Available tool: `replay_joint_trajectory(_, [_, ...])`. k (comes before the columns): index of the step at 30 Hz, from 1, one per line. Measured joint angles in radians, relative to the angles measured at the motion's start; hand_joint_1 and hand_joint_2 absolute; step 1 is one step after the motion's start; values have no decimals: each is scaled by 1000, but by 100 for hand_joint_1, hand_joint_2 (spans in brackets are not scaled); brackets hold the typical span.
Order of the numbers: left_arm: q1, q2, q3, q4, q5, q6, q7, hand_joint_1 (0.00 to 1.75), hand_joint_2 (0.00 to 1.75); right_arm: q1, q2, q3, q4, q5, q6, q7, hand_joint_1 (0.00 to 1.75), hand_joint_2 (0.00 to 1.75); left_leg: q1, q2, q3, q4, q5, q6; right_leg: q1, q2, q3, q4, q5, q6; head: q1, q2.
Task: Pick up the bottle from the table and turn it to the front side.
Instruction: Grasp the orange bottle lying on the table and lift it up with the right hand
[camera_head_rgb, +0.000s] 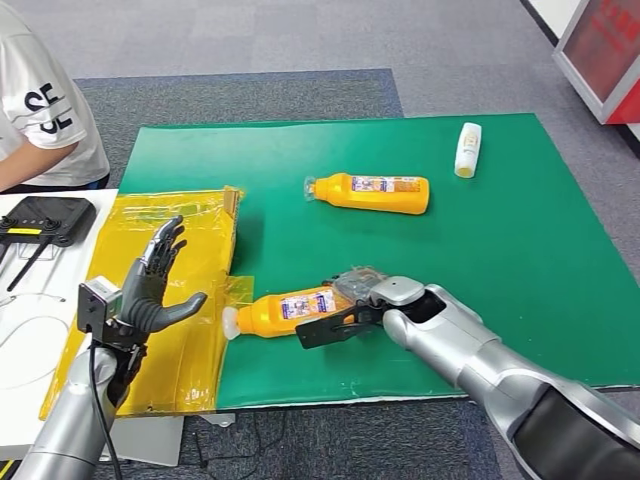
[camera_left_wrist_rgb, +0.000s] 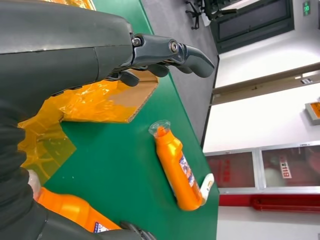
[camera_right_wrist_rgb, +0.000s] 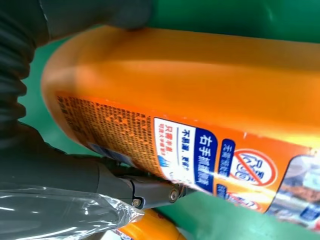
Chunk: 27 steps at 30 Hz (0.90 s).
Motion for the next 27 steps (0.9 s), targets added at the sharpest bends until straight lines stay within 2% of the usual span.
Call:
replay_joint_trajectory(7, [4, 0, 0, -2, 0, -2, 2, 0, 175, 15, 0, -31, 1, -15, -30, -7, 175, 175, 0, 0, 0, 0, 0, 0, 0, 0, 0, 0, 0, 0, 0, 0])
replay_joint_trajectory(19, [5, 0, 0, -2, 0, -5, 3, 0, 175, 69, -1, -149, 7, -80, -70, -42, 175, 175, 0, 0, 1, 0, 0, 0, 0, 0, 0, 0, 0, 0, 0, 0])
replay_joint_trajectory(26, [5, 0, 0, -2, 0, -5, 3, 0, 175, 73, -2, -160, 8, -88, -72, -47, 175, 175, 0, 0, 1, 0, 0, 0, 0, 0, 0, 0, 0, 0, 0, 0])
replay_joint_trajectory(27, [4, -1, -2, -1, 0, -12, -1, 0, 175, 87, -11, -191, 14, -142, -59, -93, 175, 175, 0, 0, 1, 0, 0, 0, 0, 0, 0, 0, 0, 0, 0, 0])
